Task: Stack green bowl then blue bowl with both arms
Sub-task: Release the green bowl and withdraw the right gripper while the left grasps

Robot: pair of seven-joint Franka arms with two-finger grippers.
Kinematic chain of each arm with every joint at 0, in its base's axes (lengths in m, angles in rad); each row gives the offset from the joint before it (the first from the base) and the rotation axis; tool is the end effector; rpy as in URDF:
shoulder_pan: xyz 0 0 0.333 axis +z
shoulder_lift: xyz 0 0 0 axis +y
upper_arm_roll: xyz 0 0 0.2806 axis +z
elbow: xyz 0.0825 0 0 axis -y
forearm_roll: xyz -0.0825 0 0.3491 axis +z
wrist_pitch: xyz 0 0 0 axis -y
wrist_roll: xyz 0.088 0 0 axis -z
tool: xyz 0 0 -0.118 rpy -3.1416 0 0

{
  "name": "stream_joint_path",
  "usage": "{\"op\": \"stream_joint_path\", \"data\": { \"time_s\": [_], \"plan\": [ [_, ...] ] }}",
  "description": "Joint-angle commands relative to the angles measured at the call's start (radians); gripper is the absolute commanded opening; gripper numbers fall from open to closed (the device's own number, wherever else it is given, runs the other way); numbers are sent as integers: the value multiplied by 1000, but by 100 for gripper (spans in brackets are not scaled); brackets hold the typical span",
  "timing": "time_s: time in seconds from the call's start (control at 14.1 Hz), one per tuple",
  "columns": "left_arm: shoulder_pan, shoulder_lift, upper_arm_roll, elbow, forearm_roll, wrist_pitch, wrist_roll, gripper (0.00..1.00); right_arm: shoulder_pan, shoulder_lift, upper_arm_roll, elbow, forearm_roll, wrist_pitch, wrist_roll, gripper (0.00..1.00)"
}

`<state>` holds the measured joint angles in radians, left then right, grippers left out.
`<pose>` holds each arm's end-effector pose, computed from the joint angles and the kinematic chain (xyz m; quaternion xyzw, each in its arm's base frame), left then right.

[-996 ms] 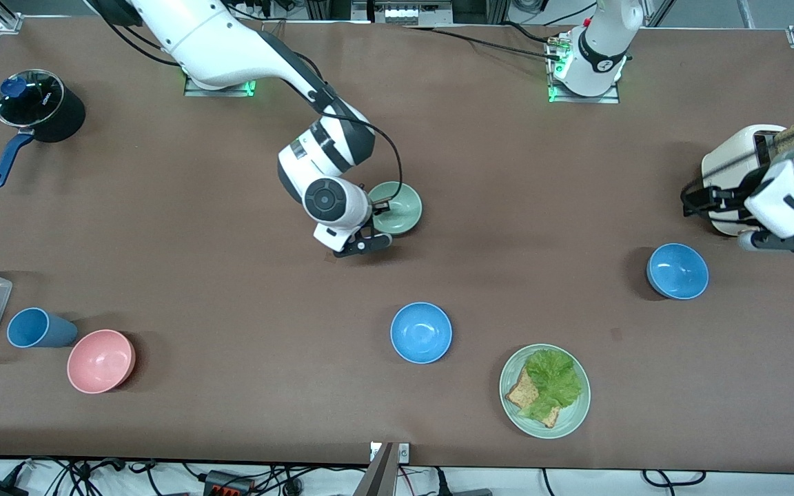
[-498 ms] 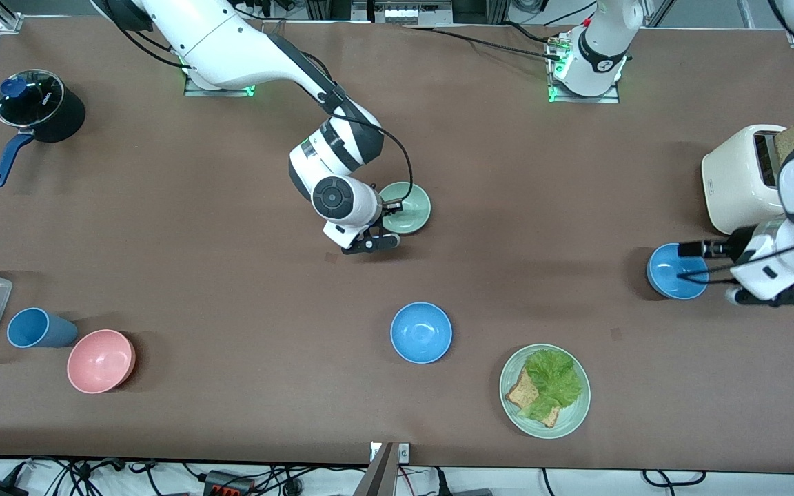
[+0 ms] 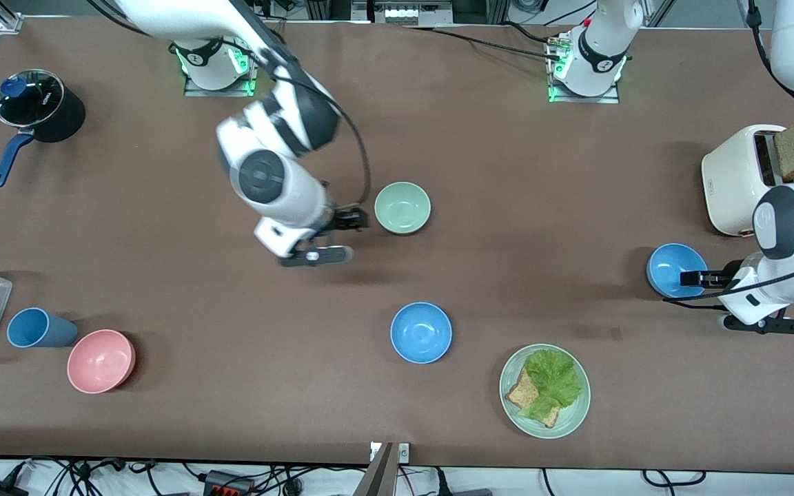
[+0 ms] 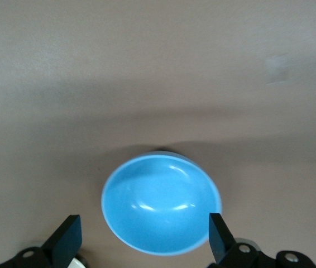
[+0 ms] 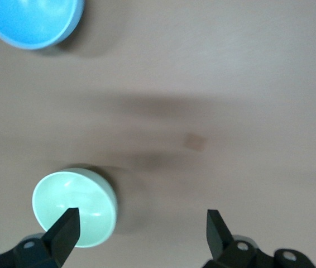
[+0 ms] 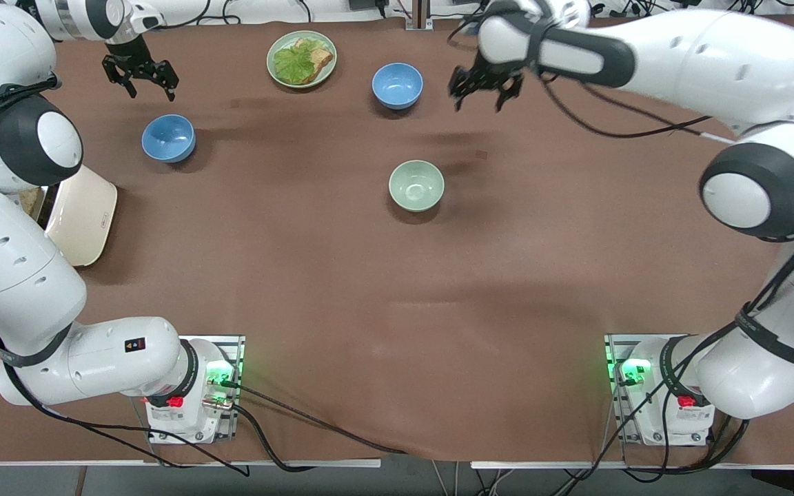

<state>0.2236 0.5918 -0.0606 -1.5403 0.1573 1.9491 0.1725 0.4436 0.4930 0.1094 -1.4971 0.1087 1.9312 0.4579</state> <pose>0.6189 0.1185 0.2728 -0.9938 0.0367 0.0979 0.0370 0.5441 0.3350 0.3538 -0.9965 -0.0211 0.0616 0.0531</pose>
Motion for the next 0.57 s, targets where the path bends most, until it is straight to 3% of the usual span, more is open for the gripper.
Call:
{"op": "stream_joint_path", "data": {
  "time_s": [0.0, 0.14, 0.36, 0.5],
  "plan": [
    [45, 29, -7, 34, 8, 16, 106, 100, -45, -77, -71, -11, -15, -92, -13, 100],
    [74, 31, -15, 34, 5, 17, 166, 100, -118, -102, -120, -11, -17, -107, -103, 100],
    [121, 43, -19, 22, -39, 37, 267, 98, -250, -154, -128, -11, -17, -113, -312, 100],
    [146, 57, -19, 17, -76, 56, 378, 97, -313, -188, -129, -11, -18, -124, -317, 100]
  ]
}}
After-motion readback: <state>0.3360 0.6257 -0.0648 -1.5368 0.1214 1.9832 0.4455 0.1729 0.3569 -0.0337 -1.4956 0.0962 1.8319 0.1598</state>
